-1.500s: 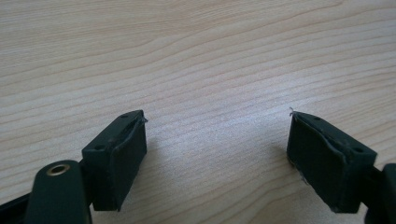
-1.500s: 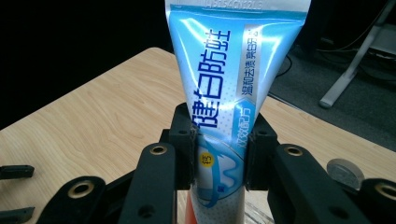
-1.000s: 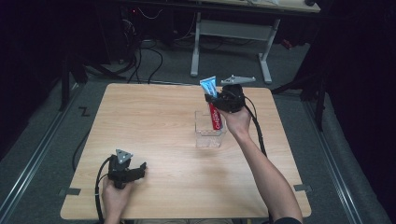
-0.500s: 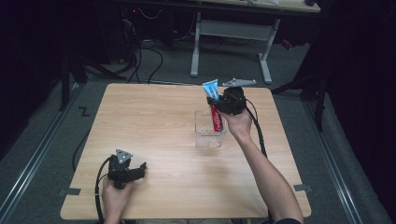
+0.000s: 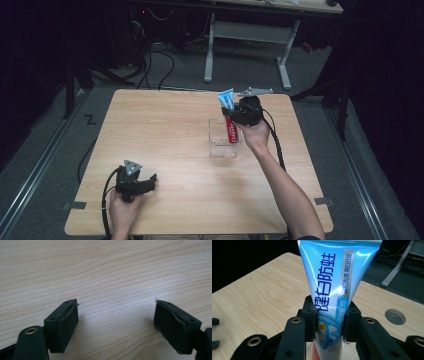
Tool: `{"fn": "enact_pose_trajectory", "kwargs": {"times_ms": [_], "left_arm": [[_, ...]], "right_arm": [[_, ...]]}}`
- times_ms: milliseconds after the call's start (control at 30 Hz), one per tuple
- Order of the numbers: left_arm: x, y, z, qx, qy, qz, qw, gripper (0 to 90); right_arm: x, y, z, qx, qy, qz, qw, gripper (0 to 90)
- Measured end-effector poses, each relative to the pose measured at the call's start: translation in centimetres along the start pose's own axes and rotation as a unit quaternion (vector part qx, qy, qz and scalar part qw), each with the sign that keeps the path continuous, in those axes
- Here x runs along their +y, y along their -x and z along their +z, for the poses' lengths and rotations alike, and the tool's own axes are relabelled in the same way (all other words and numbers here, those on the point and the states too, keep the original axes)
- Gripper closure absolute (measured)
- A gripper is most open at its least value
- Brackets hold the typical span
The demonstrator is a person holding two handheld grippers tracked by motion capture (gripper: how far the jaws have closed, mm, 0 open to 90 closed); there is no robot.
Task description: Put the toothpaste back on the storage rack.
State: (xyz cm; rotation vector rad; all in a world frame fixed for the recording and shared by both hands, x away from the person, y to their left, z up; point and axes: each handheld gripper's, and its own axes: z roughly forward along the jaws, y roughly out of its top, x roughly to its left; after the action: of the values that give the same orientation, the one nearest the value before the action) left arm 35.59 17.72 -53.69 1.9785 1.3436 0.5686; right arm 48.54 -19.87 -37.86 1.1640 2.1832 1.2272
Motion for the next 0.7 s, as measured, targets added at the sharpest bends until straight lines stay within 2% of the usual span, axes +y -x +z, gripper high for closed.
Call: {"fn": "enact_pose_trajectory", "kwargs": {"times_ms": [700], "left_arm": [[0.0, 0.0, 0.0, 0.0, 0.0, -0.001, 1.0, 20.1]], "right_arm": [[-1.7, 0.6, 0.2, 0.0, -0.015, 0.016, 0.9998, 68.8]]}}
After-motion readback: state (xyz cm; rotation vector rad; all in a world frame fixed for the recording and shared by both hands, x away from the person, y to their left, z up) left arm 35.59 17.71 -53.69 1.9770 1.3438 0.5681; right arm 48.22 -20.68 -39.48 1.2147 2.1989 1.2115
